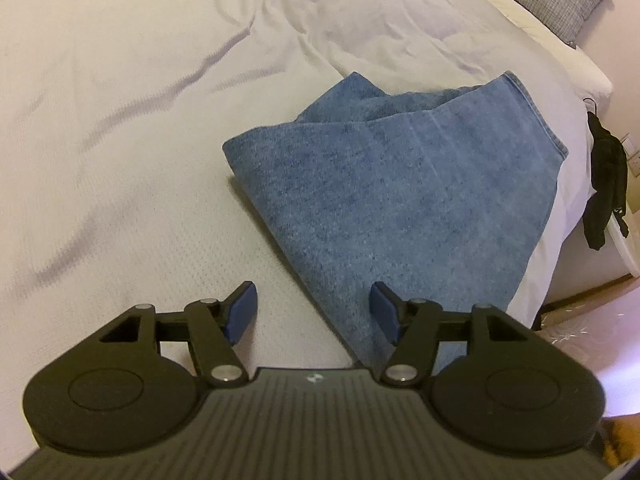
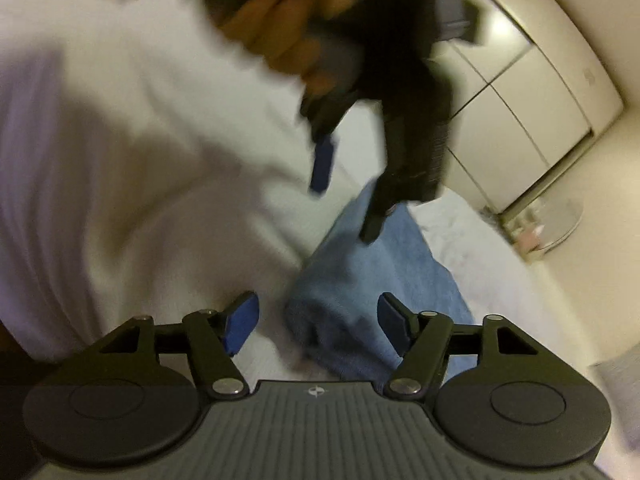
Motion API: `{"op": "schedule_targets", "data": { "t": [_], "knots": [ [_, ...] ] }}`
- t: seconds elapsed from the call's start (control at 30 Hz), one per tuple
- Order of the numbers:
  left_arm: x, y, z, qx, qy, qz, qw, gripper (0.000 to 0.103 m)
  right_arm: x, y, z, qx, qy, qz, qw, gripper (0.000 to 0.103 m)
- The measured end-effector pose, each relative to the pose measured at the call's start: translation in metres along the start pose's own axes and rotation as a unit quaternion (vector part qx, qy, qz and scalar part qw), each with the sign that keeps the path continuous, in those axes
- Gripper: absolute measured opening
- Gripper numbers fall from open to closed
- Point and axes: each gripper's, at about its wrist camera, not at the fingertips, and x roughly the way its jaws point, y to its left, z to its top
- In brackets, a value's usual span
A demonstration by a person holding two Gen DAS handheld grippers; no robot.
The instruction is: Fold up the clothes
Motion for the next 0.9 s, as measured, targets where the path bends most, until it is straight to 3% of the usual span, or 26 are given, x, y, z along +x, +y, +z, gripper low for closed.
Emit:
{"op": "schedule_targets", "data": {
  "t": [0.07, 0.1, 0.2, 0.33, 0.37, 0.43, 0.5, 0.57, 0.73, 0.9],
  "knots": [
    [0.001, 0.001, 0.003, -0.001, -0.005, 0.003, 1.0000, 0.058, 0.007, 0.009, -0.001, -0.018, 0.004, -0.028, 0.999, 0.044],
    [0.001, 0.003, 0.006, -0.004, -0.009, 0.004, 0.9999, 0.058, 0.009, 0.008, 0.000, -0.017, 0.005, -0.036, 0.999, 0.040],
    [0.010, 0.011, 0.016, -0.025, -0.017, 0.004, 0.9995, 0.058, 0.011, 0.008, 0.002, -0.017, 0.005, -0.046, 0.999, 0.039],
    [0.024, 0.016, 0.018, -0.039, -0.020, 0.004, 0.9990, 0.058, 0.021, 0.024, -0.001, -0.061, 0.009, -0.063, 0.996, 0.043],
    [0.025, 0.016, 0.018, -0.044, -0.025, 0.003, 0.9987, 0.055, 0.023, 0.026, -0.002, -0.064, 0.009, -0.064, 0.996, 0.039],
    [0.022, 0.020, 0.019, -0.061, -0.034, -0.016, 0.9975, 0.032, 0.023, 0.019, -0.001, -0.042, 0.010, -0.056, 0.997, 0.029],
    [0.015, 0.018, 0.022, -0.069, -0.042, -0.023, 0.9965, 0.019, 0.017, 0.007, -0.001, -0.019, 0.003, -0.047, 0.999, 0.023],
    [0.003, 0.010, 0.027, -0.062, -0.057, -0.026, 0.9961, 0.014, 0.009, -0.008, -0.001, 0.017, -0.007, -0.039, 0.999, 0.015],
    [-0.034, -0.029, 0.052, -0.037, -0.101, -0.055, 0.9927, 0.012, -0.024, -0.080, -0.006, 0.165, -0.042, -0.023, 0.985, 0.013],
    [-0.043, -0.108, 0.098, 0.032, -0.129, -0.082, 0.9876, 0.013, -0.051, -0.165, -0.041, 0.332, -0.063, -0.007, 0.941, 0.012]
  ]
}}
